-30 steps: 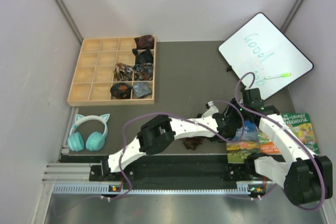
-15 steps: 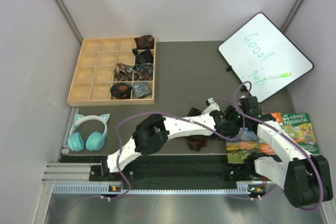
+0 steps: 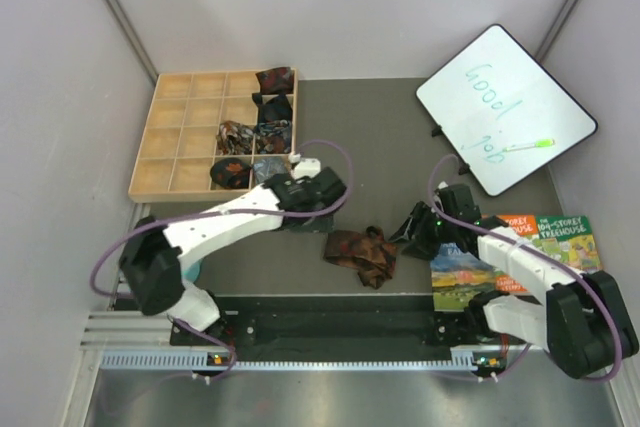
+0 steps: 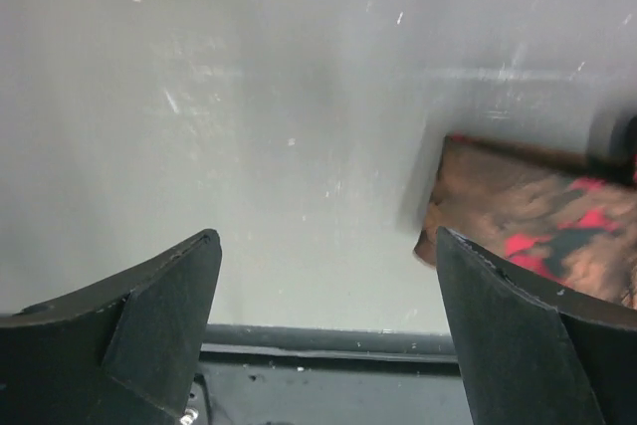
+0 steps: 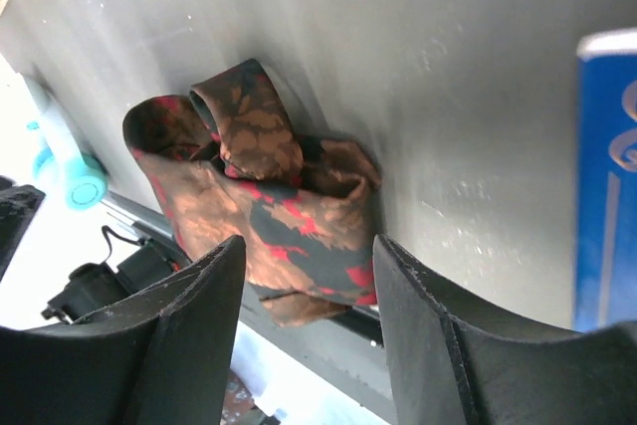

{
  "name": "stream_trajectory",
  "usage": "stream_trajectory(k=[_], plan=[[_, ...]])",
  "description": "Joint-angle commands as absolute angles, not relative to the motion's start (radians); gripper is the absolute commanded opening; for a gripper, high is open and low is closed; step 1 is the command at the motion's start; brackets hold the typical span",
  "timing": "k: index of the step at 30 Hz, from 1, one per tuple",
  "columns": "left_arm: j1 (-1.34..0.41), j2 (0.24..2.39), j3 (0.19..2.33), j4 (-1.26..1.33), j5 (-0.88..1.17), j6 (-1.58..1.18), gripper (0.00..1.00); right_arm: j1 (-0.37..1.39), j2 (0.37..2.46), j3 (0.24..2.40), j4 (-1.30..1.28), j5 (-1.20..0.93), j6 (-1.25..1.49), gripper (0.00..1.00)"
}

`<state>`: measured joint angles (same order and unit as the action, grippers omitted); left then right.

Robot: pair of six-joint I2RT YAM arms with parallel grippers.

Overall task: Roll the ties
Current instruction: Pick up the tie at the center of the board.

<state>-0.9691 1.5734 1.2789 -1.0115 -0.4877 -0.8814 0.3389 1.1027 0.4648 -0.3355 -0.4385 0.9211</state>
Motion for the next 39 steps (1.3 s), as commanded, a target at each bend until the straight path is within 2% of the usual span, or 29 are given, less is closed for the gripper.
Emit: stream_trajectory(k=[1, 5, 12, 17, 25, 31, 39], plan=[[-0.884, 1.399, 1.012, -0.567, -0.169, -0.756, 0.92, 0.386, 1.144, 0.463, -0.221, -0.41, 0.927, 0.55], [-0.83, 1.321, 0.872, -0.367, 0.05, -0.744, 0.94, 0.432, 1.184, 0.445, -0.158, -0.403, 0.959, 0.53], [-0.776, 1.221, 0.724, -0.143, 0.202, -0.714, 0.98, 0.463, 1.223, 0.439, -0.137, -0.384, 0.963, 0.43], [-0.769, 1.218, 0.658, -0.055, 0.225, -0.643, 0.97, 0.463, 1.232, 0.439, -0.133, -0.377, 0.96, 0.43], [-0.769, 1.33, 0.583, 0.173, 0.316, -0.595, 0.96, 0.471, 1.304, 0.462, -0.078, -0.396, 0.974, 0.41], [-0.769, 1.416, 0.603, 0.228, 0.408, -0.581, 0.97, 0.491, 1.373, 0.495, -0.035, -0.399, 0.995, 0.4], [-0.77, 1.393, 0.568, 0.262, 0.425, -0.615, 0.99, 0.557, 1.479, 0.549, 0.041, -0.405, 1.046, 0.38]])
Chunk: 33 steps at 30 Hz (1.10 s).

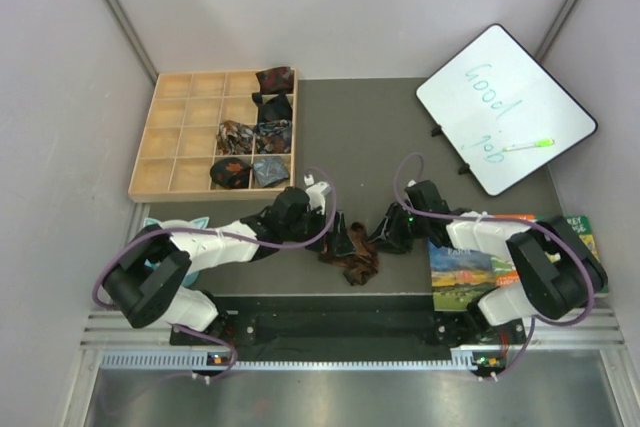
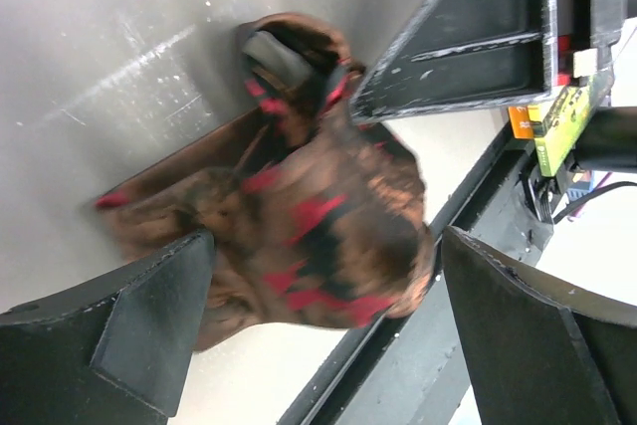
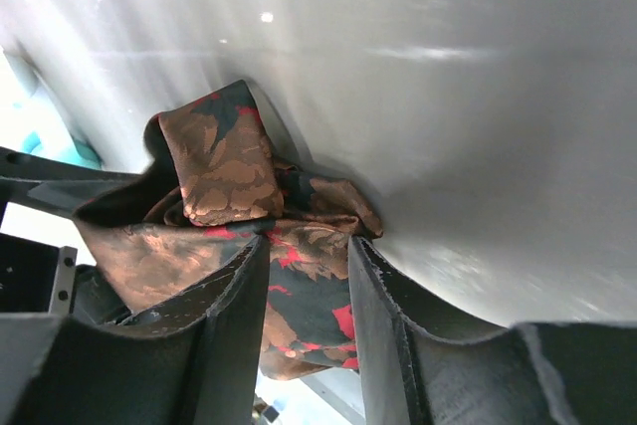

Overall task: Roll the ties
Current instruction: Pick up the tie at the center of the board.

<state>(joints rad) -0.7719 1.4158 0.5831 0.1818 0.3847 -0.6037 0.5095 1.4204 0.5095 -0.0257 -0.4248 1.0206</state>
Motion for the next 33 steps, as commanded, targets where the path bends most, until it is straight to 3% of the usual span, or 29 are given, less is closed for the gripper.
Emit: stream_trajectory(k=[1, 16, 33], plan=[[-0.77, 1.393, 0.565, 0.262, 0.422, -0.62, 0.99, 0.563, 1.489, 0.555, 0.057, -0.405, 1.054, 0.38], [-0.816, 1.486, 0.526, 0.342, 0.371, -0.703, 0.99, 0.649, 1.641, 0.569, 0.241, -0.436, 1.201, 0.34], [-0.991, 1.609, 0.712, -0.072, 0.025, -0.601, 0.97, 0.696, 1.799, 0.538, 0.606, -0.563, 1.422, 0.35]])
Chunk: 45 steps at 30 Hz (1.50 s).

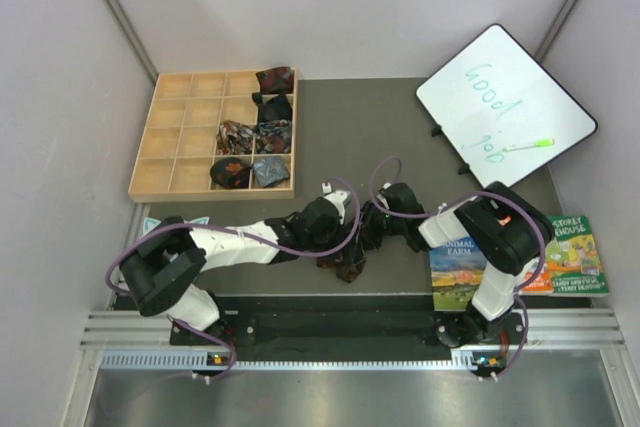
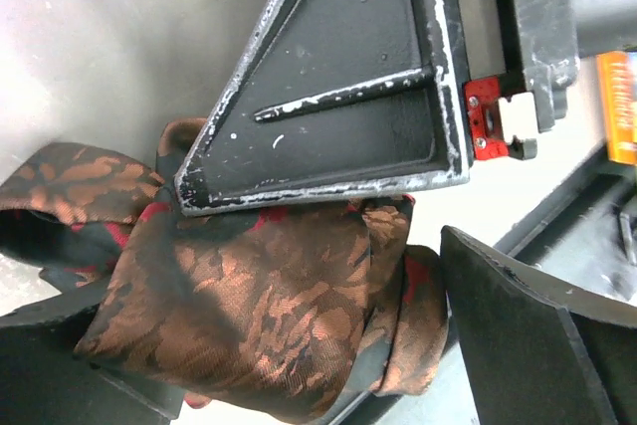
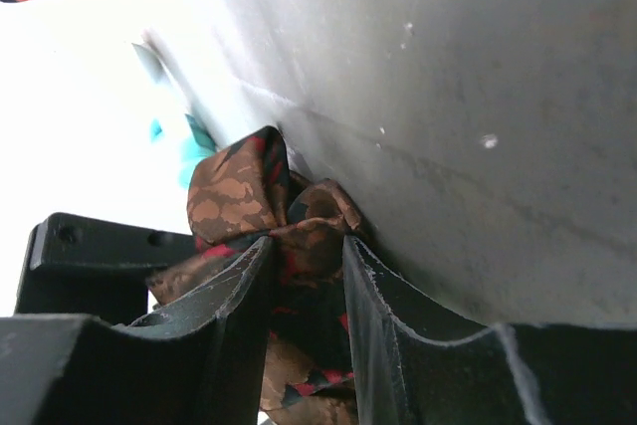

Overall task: Roll the ties
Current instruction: Pick up the tie at the center of the board, then place the tie in the storage box.

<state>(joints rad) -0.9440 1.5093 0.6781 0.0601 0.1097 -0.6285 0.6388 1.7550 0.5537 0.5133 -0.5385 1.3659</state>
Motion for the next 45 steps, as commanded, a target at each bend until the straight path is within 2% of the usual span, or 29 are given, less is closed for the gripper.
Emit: stream_trajectory(k=[1, 4, 7, 8, 10, 11, 14, 15, 16, 21, 27, 35, 40, 45], plan=[[-0.994, 1.623, 0.722, -0.086, 0.009, -0.607, 0.96, 0.696, 1.796, 0.535, 0.604, -0.563, 1.424, 0.35], [-1.015, 1.673, 0.778, -0.136, -0.075, -0.621, 0.92, 0.698, 1.778, 0.526, 0.591, -0.563, 1.422, 0.36], [-1.038, 1.724, 0.814, -0.169, -0.107, -0.623, 0.8, 0.696, 1.761, 0.514, 0.568, -0.56, 1.411, 0.36], [-1.042, 1.733, 0.822, -0.173, -0.109, -0.621, 0.67, 0.695, 1.756, 0.512, 0.56, -0.56, 1.407, 0.36], [-1.046, 1.756, 0.837, -0.189, -0.115, -0.624, 0.52, 0.695, 1.746, 0.511, 0.528, -0.552, 1.388, 0.38], [-1.046, 1.759, 0.841, -0.195, -0.118, -0.624, 0.36, 0.69, 1.741, 0.512, 0.508, -0.548, 1.379, 0.39], [-1.048, 1.772, 0.845, -0.207, -0.13, -0.632, 0.16, 0.657, 1.717, 0.518, 0.433, -0.535, 1.335, 0.46], [-1.048, 1.773, 0.847, -0.213, -0.135, -0.635, 0.06, 0.643, 1.71, 0.532, 0.379, -0.541, 1.304, 0.5], [-1.048, 1.775, 0.848, -0.216, -0.14, -0.64, 0.02, 0.631, 1.695, 0.544, 0.349, -0.543, 1.284, 0.51], [-1.049, 1.74, 0.838, -0.222, -0.155, -0.646, 0.0, 0.516, 1.609, 0.636, 0.115, -0.522, 1.14, 0.65], [-1.046, 1.566, 0.842, -0.345, -0.264, -0.664, 0.0, 0.402, 1.413, 0.753, -0.239, -0.382, 0.982, 0.77], [-0.974, 1.362, 0.968, -0.58, -0.387, -0.635, 0.0, 0.388, 1.23, 0.756, -0.406, -0.212, 0.934, 0.79], [-0.914, 1.26, 1.026, -0.678, -0.459, -0.618, 0.0, 0.39, 1.111, 0.687, -0.403, -0.172, 0.93, 0.8], [-0.783, 1.198, 1.092, -0.747, -0.505, -0.562, 0.0, 0.39, 1.065, 0.632, -0.38, -0.183, 0.934, 0.8]])
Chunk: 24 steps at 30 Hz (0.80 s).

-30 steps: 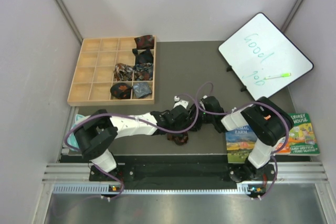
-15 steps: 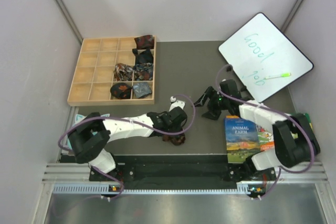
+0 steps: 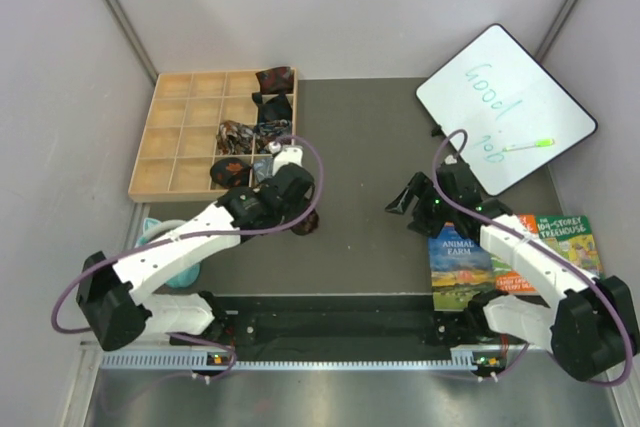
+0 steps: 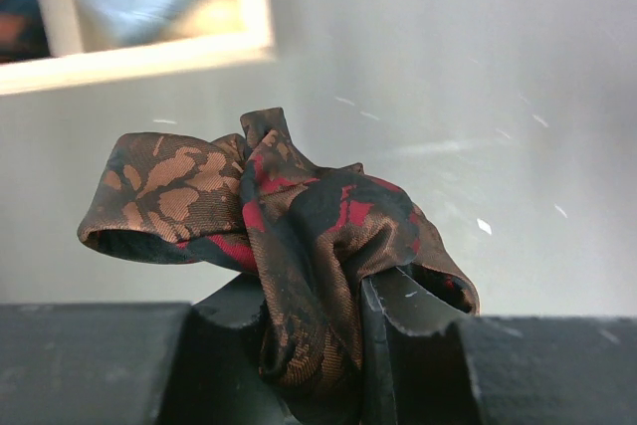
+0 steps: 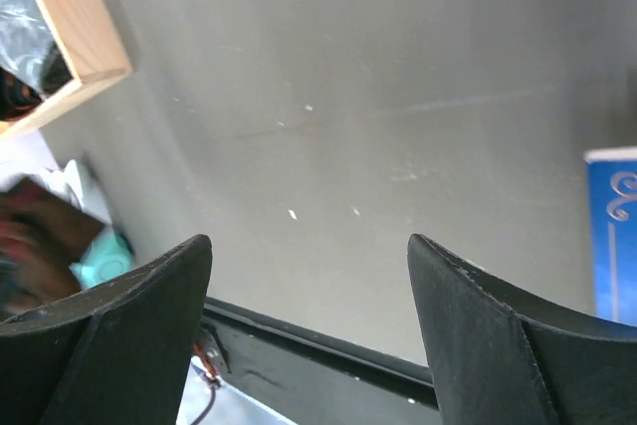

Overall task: Roll the ties
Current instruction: Place the tie in the storage box.

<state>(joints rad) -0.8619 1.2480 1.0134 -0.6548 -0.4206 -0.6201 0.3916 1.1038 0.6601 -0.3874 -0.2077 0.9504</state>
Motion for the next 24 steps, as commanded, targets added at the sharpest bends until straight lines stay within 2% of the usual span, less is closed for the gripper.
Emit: stream_trajectory(k=[1, 7, 13, 19, 24], plan=[[-0.761, 1.193, 1.109, -0.756, -0.511, -0.549, 0.0, 0.39, 1.059, 0.626, -0.368, -0.186, 0.933, 0.8], [-0.492, 1.236, 1.227, -0.792, -0.568, -0.489, 0.0, 0.439, 1.06, 0.563, -0.284, -0.199, 0.943, 0.79], [-0.237, 1.36, 1.33, -0.738, -0.535, -0.476, 0.0, 0.592, 1.126, 0.558, -0.255, -0.075, 0.927, 0.79], [-0.079, 1.595, 1.529, -0.7, -0.471, -0.48, 0.0, 0.601, 1.222, 0.494, -0.147, -0.084, 0.856, 0.78], [-0.032, 1.767, 1.693, -0.667, -0.526, -0.482, 0.0, 0.6, 1.226, 0.456, -0.077, -0.113, 0.816, 0.77]])
